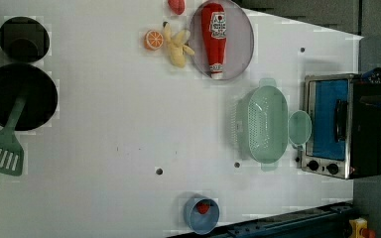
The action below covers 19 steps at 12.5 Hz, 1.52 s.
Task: Drag strainer right to left.
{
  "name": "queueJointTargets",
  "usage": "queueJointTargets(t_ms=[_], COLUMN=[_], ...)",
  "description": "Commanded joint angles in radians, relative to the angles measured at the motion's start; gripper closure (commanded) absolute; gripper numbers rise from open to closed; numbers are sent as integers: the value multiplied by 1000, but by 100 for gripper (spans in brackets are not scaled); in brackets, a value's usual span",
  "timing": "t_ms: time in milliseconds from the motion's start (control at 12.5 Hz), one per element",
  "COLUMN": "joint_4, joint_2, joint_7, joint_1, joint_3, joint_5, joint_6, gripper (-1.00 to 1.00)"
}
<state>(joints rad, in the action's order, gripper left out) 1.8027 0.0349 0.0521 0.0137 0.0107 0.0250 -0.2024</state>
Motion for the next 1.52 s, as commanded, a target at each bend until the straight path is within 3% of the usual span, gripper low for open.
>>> queueJointTargets(t_ms=[80,240,800,1200,1520], joint_4=[263,265,388,508,538], joint_2=[480,478,356,134,-60], joint_7=[53,53,127,432,522], joint_1=[-38,-38,-35,-35,-34], joint_3=[24,24,-10,-19,-18], joint_5=[12,12,11,11,11], joint_6=[218,218,43,-207,-448], gripper=[-59,-99,-100,-100,-100])
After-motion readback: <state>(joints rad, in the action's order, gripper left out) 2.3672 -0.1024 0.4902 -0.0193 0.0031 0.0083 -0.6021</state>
